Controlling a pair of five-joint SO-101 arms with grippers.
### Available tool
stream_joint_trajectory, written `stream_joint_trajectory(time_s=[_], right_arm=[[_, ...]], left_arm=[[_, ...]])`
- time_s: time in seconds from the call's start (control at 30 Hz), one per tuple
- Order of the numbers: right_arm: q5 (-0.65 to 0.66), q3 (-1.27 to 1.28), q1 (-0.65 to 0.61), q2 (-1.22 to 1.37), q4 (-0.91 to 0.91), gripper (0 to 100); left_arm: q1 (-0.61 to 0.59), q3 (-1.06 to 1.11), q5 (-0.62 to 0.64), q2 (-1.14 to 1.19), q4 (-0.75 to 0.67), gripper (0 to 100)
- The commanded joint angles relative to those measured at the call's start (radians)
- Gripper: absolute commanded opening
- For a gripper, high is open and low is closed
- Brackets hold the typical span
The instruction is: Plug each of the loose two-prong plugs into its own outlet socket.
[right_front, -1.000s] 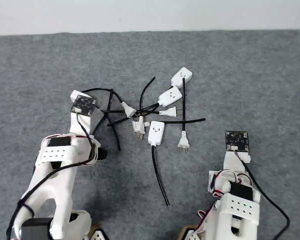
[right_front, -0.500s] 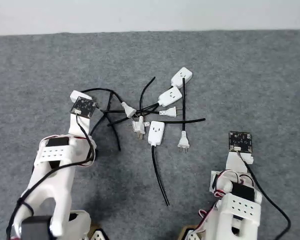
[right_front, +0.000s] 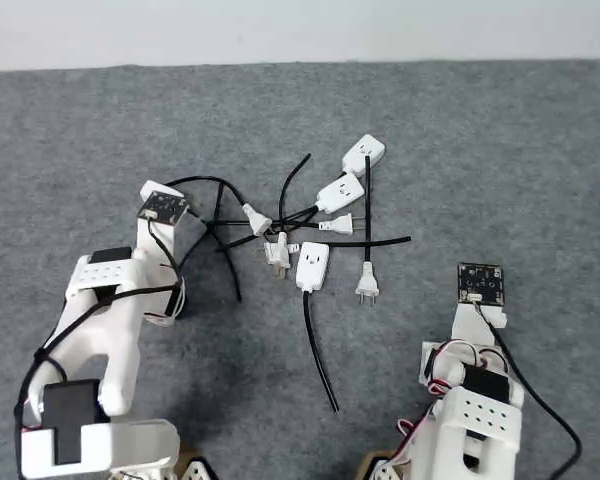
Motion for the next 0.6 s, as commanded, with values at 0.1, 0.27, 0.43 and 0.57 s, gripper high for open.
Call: stream_joint_trajectory(time_s=[0.1, 0.27, 0.43, 0.57], right_arm=[[0.055, -0.014, 0.007, -0.018, 0.001, 0.9], [0.055, -0.014, 0.005, -0.018, 0.001, 0.9], [0.055, -0.014, 0.005, -0.018, 0.001, 0.9], [0.055, -0.014, 0.005, -0.018, 0.001, 0.9]], left_arm=[[-0.049, 0.01, 0.066, -0.141, 0.0, 27], [-0.046, 0.059, 0.061, -0.236, 0.0, 35], [-0.048, 0.064, 0.061, -0.327, 0.008, 35], [-0.037, 0.054, 0.02, -0.445, 0.098, 35]])
